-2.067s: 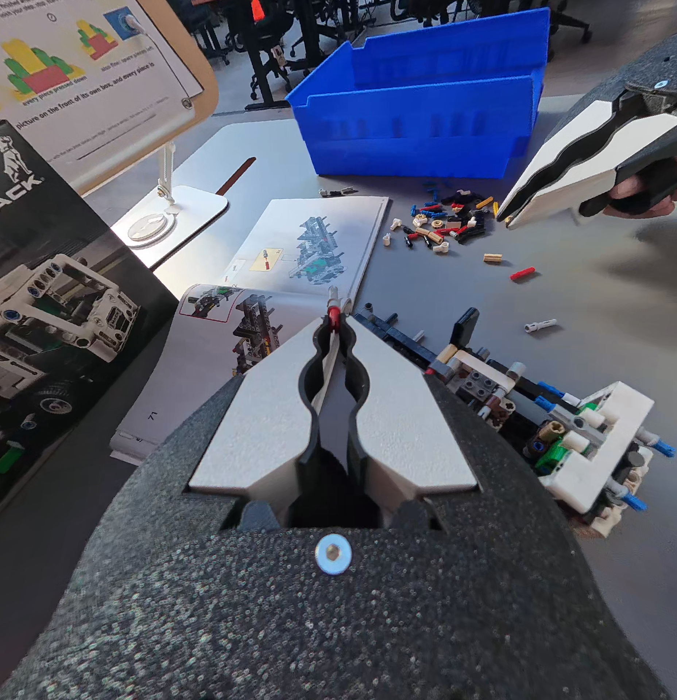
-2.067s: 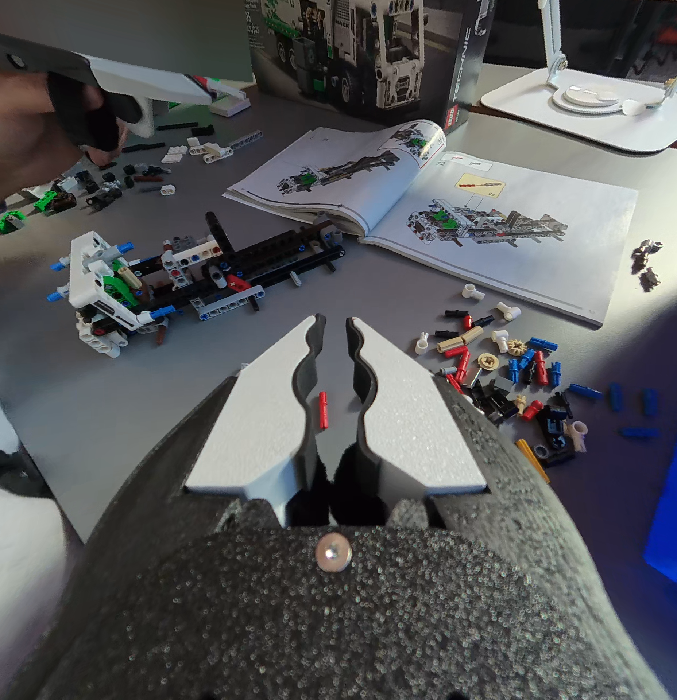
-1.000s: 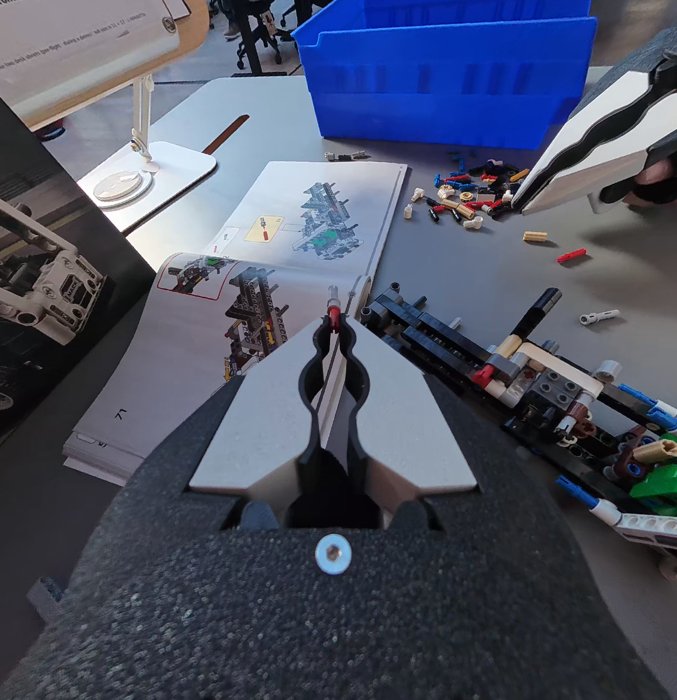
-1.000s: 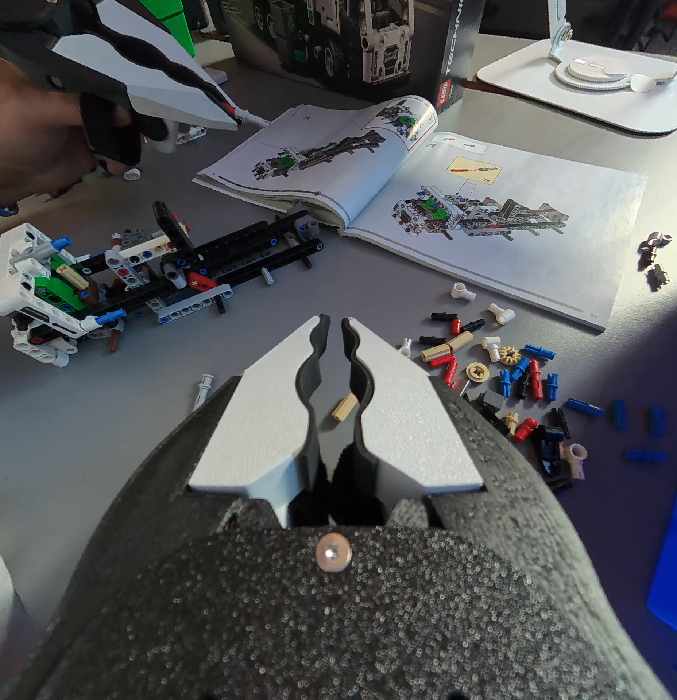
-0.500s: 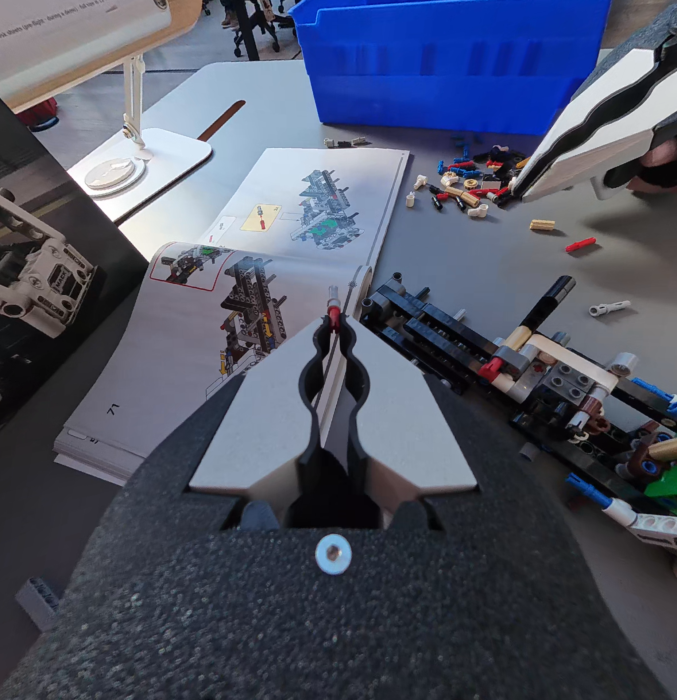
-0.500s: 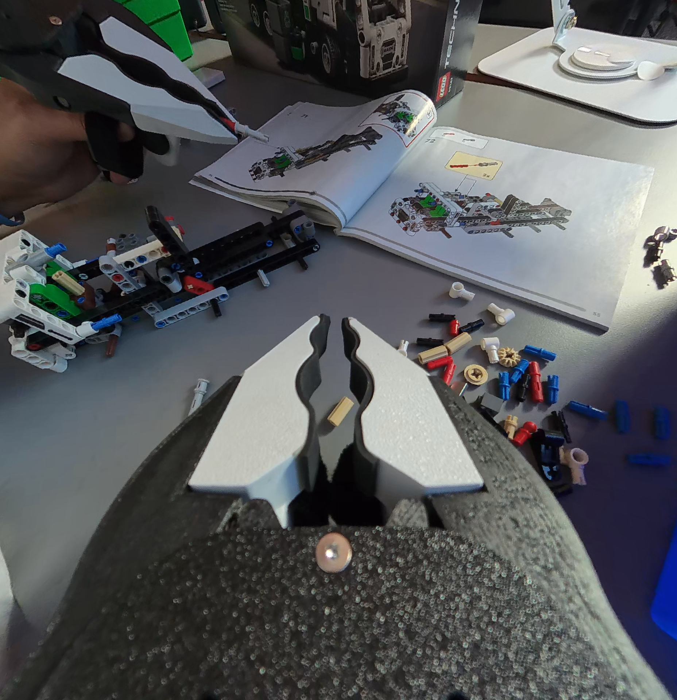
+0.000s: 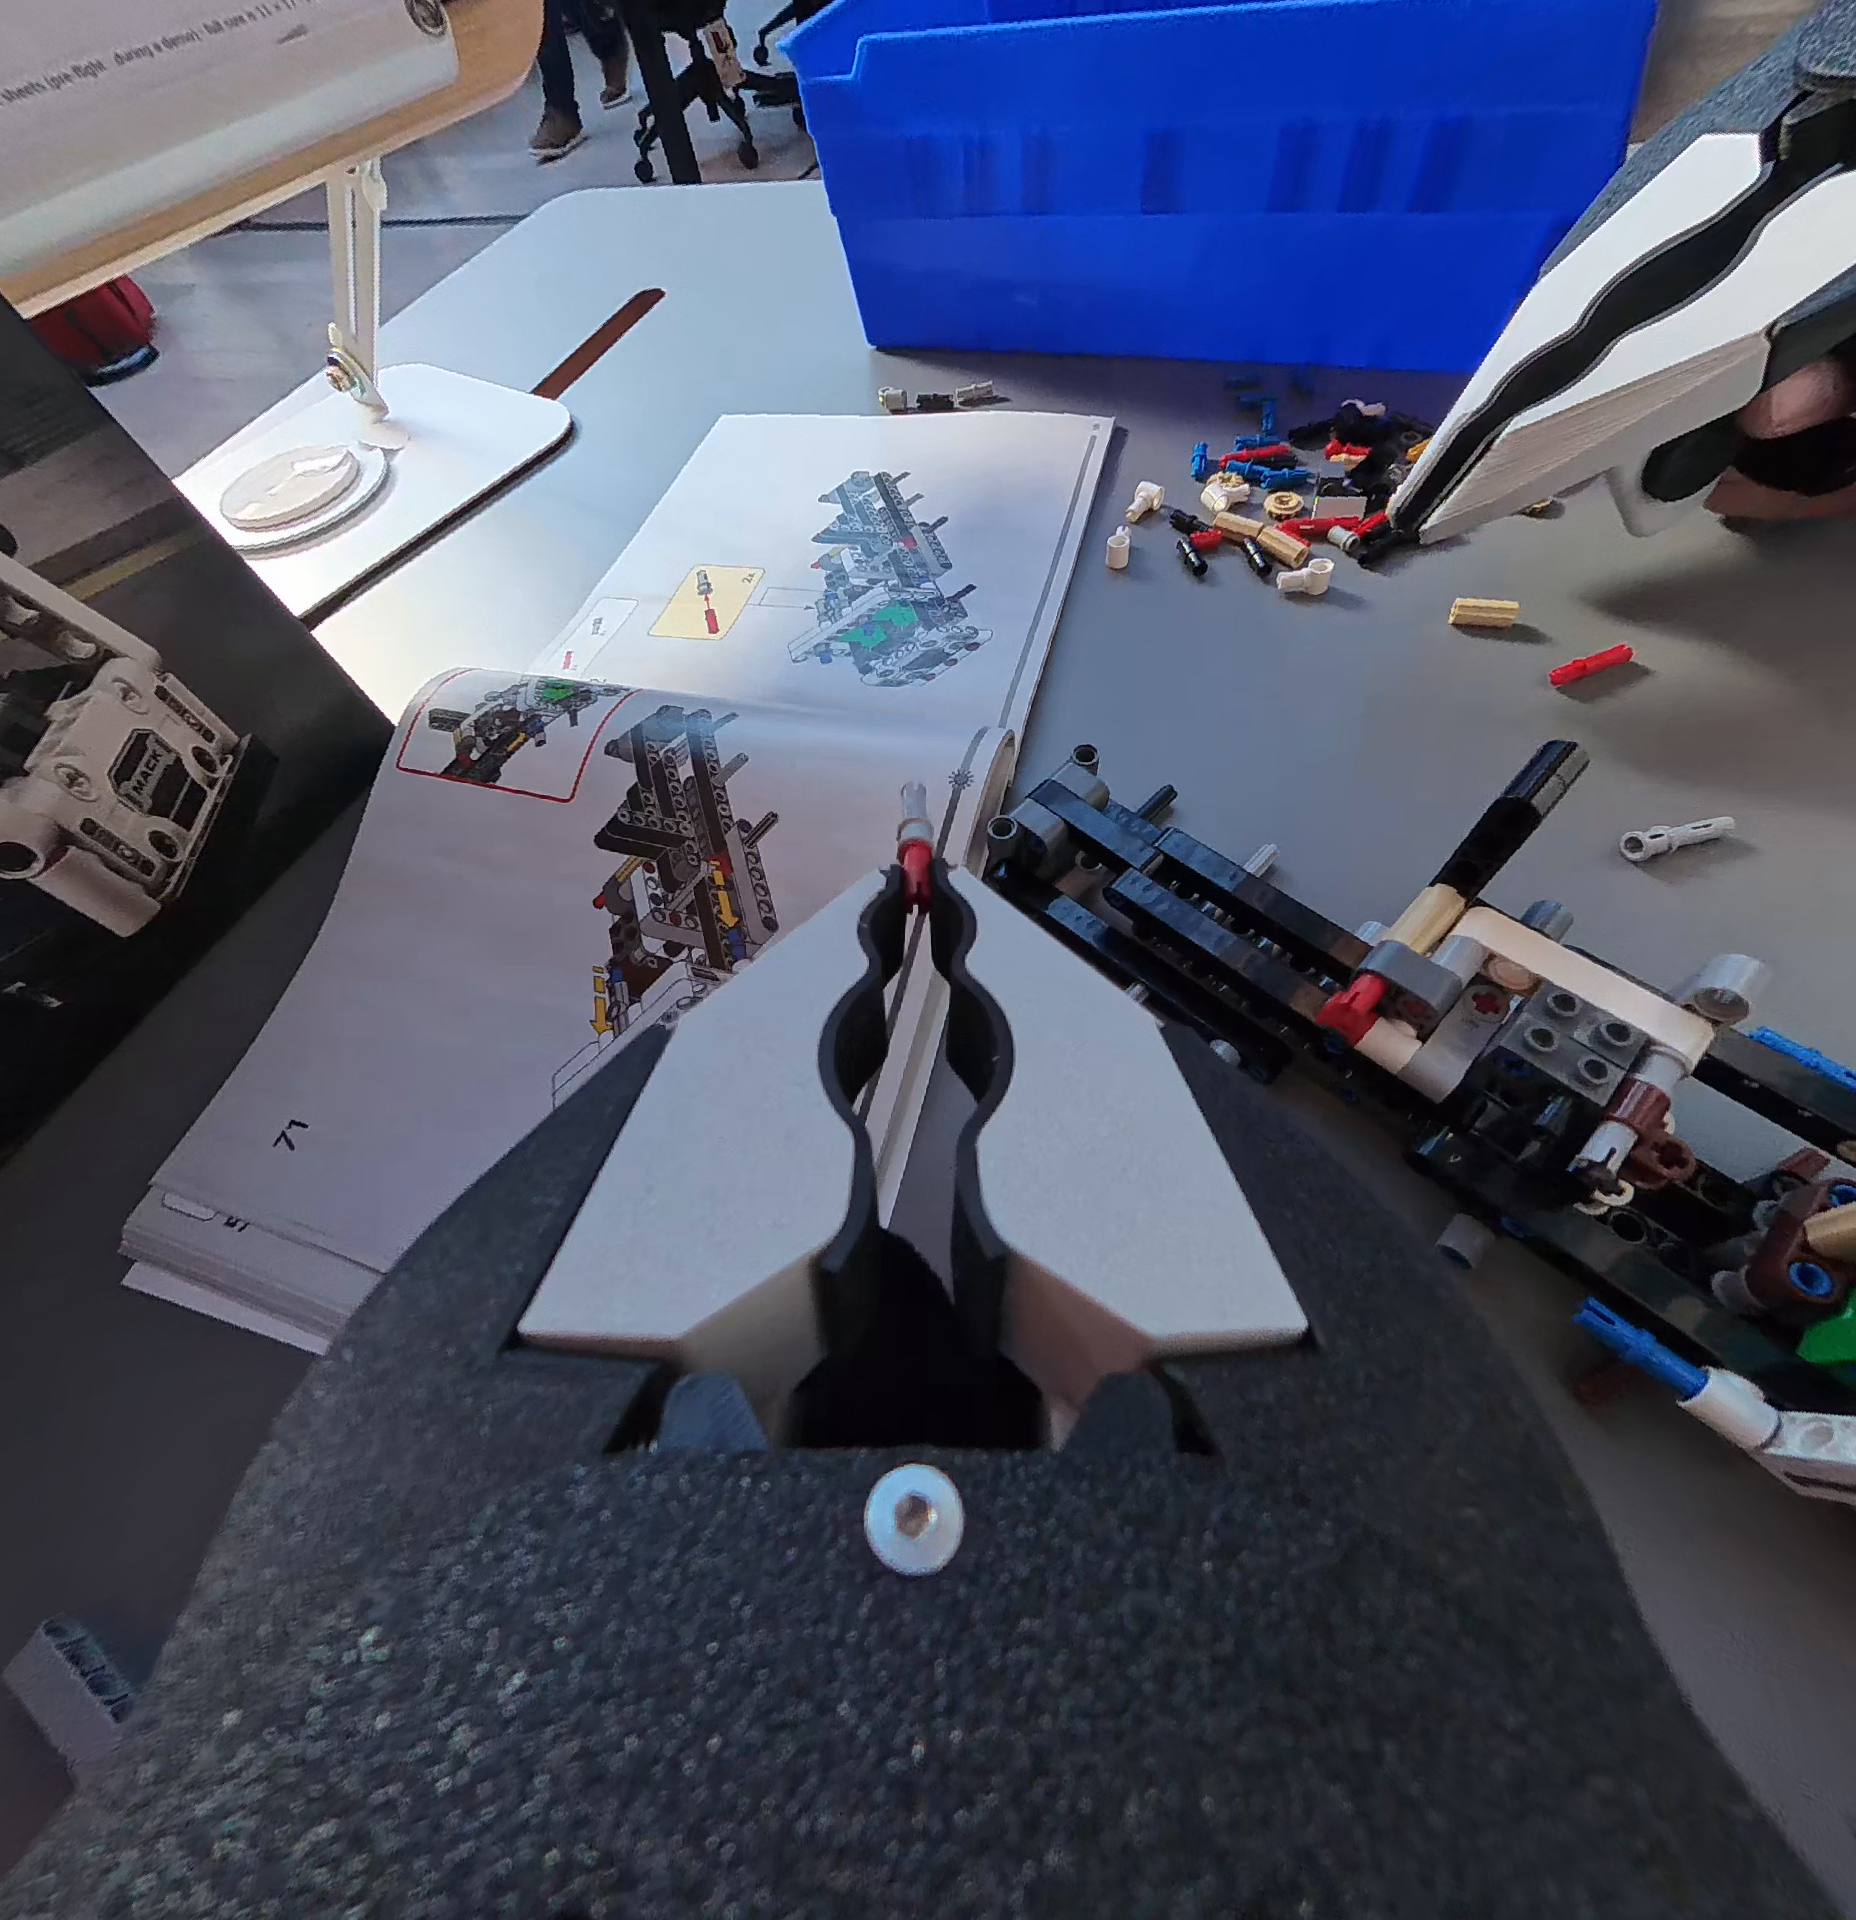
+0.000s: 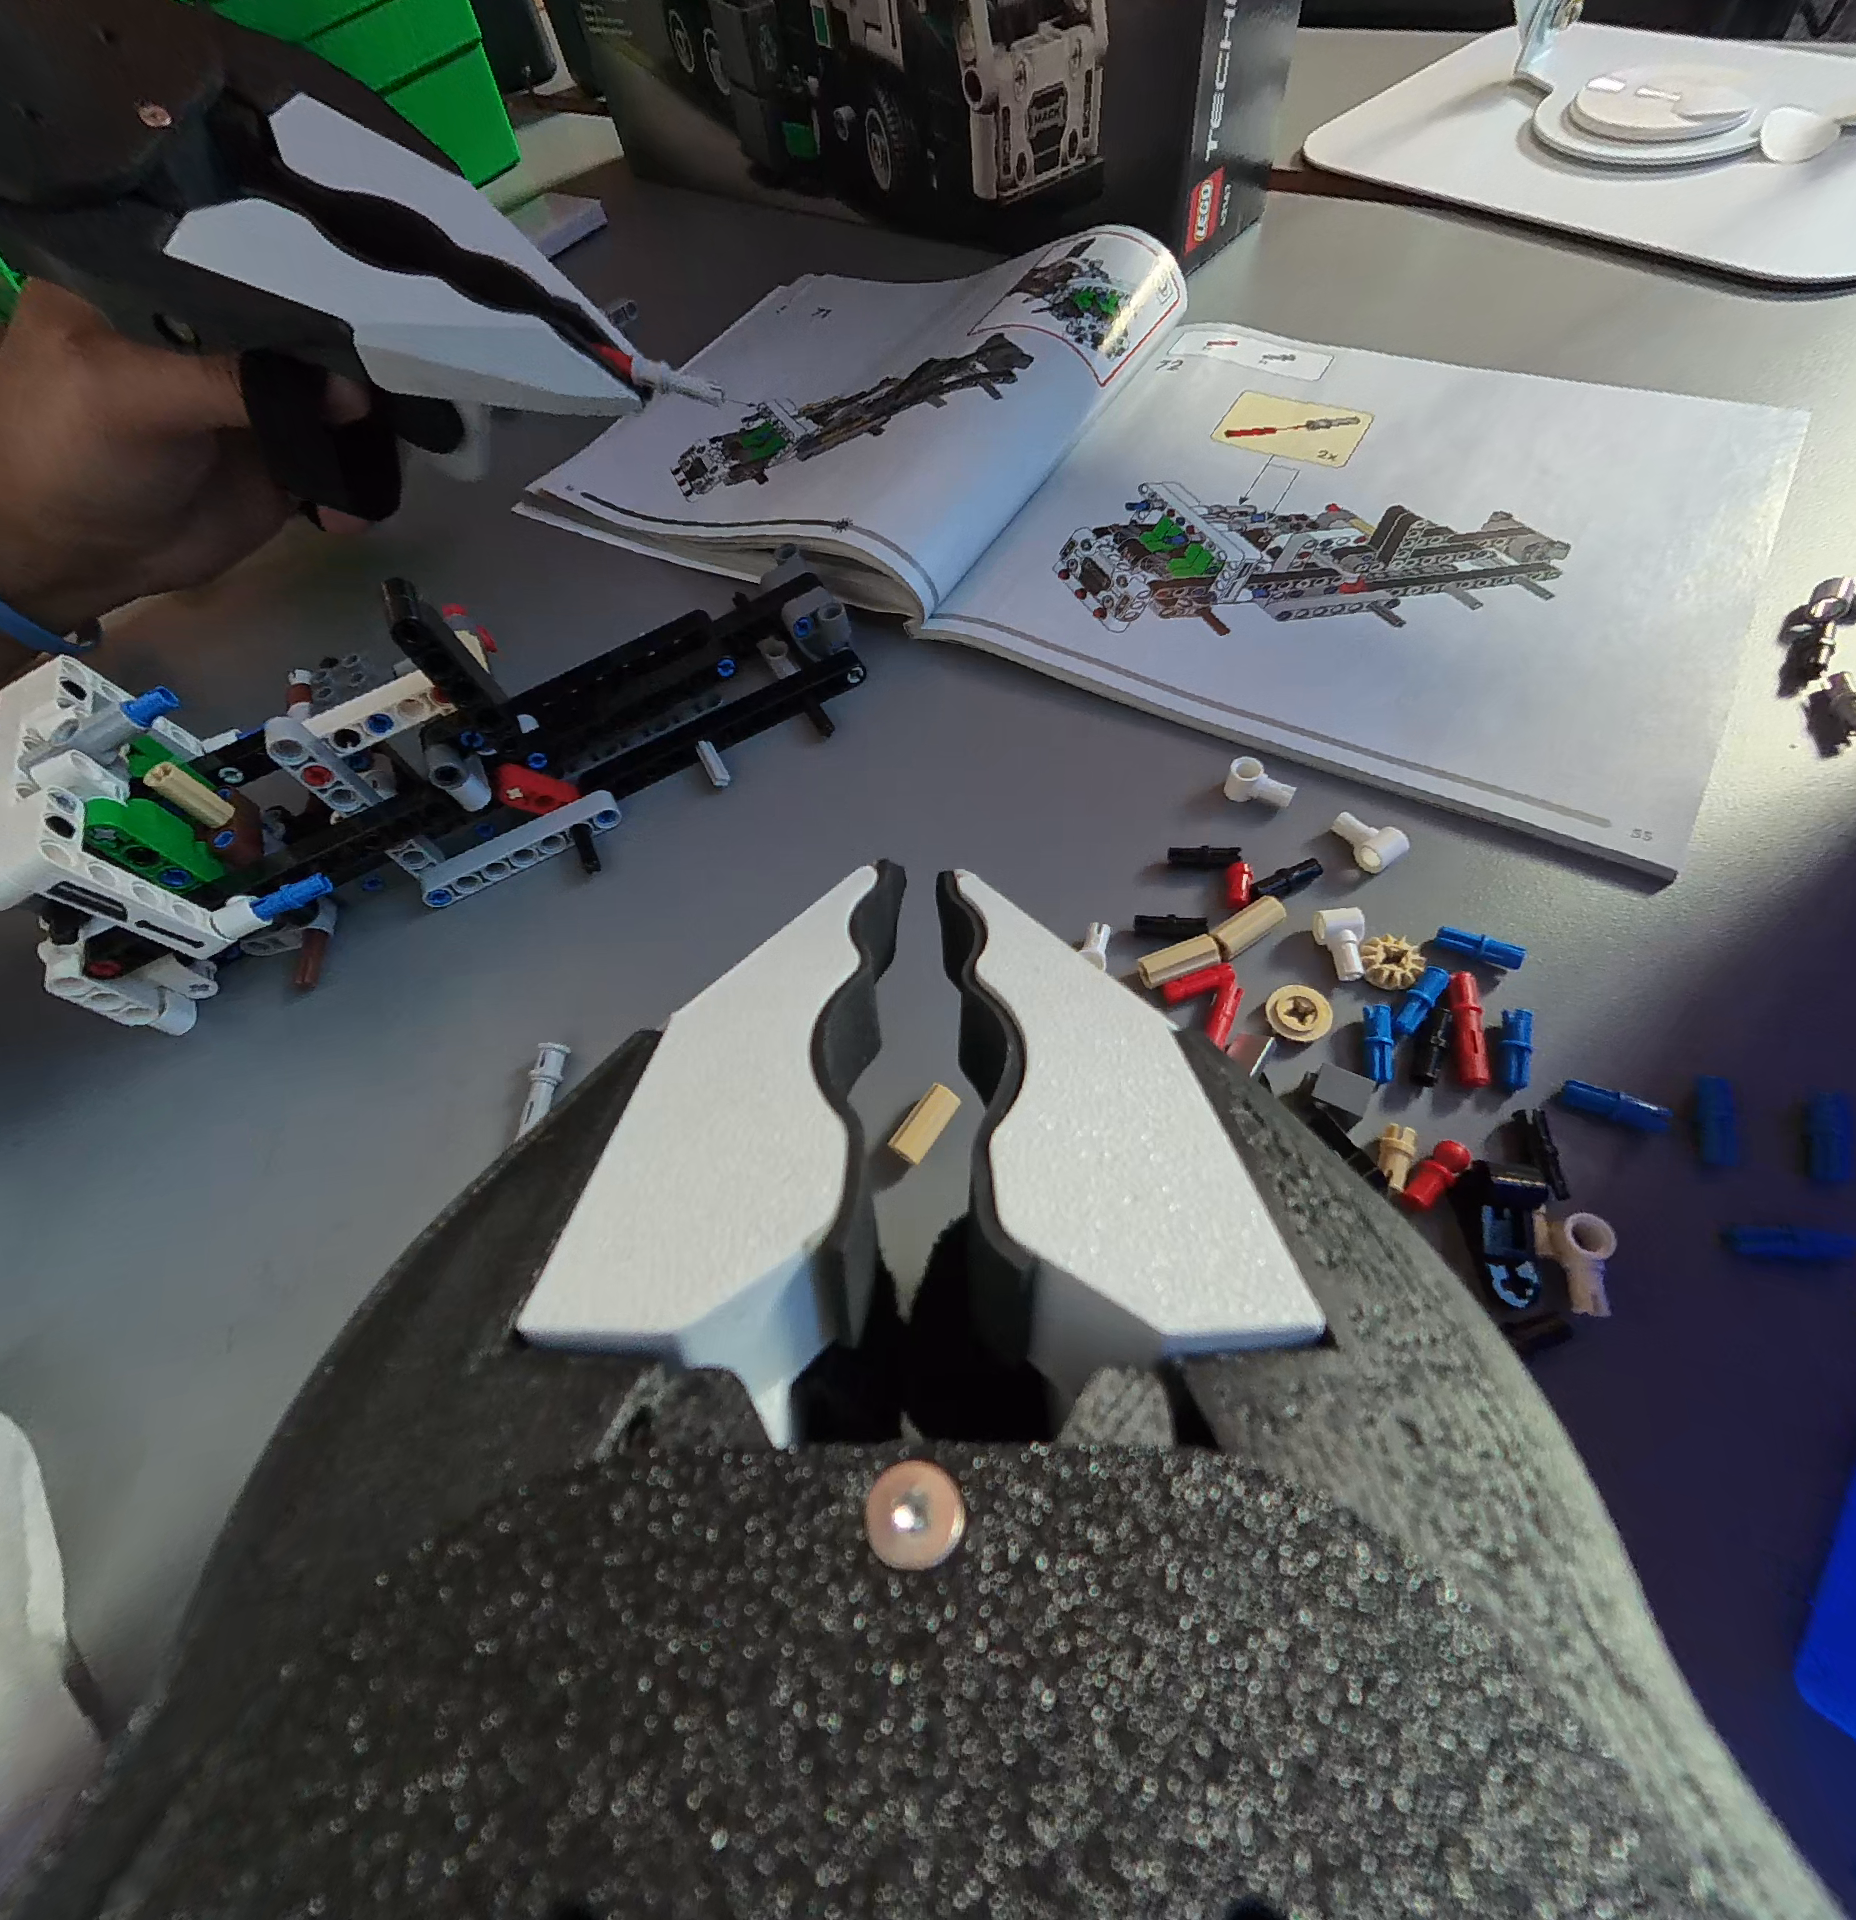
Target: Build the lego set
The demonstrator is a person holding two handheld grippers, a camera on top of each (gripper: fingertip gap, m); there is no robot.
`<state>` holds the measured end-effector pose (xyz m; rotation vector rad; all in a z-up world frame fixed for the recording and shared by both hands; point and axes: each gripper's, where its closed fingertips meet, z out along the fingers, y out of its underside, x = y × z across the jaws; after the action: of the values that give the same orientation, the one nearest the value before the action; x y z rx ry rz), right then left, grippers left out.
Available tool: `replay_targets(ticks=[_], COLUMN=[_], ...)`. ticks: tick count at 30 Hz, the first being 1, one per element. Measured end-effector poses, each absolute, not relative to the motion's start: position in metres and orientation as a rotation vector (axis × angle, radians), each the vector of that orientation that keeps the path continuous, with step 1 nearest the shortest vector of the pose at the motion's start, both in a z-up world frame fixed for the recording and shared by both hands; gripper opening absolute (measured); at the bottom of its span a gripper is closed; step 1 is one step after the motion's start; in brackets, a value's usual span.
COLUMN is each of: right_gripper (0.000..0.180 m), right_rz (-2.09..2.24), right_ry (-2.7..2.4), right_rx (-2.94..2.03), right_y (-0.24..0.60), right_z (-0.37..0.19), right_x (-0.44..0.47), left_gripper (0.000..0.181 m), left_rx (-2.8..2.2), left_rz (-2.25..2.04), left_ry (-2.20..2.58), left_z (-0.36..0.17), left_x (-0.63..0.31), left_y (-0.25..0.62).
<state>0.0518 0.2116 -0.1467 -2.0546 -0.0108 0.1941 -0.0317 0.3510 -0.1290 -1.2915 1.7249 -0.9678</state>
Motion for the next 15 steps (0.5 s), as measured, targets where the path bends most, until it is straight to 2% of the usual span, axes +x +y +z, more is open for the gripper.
replay_targets(ticks=[15], right_gripper=[0.006], right_rz=[0.156], right_ry=[-0.021], right_rx=[-2.056], right_y=[0.2102], right_z=[-0.1466], right_x=[0.0511], left_gripper=[0.0], left_rx=[-1.28], left_rz=[-0.945], left_ry=[1.722], left_z=[-0.1248], left_x=[-0.033], left_y=[0.3509])
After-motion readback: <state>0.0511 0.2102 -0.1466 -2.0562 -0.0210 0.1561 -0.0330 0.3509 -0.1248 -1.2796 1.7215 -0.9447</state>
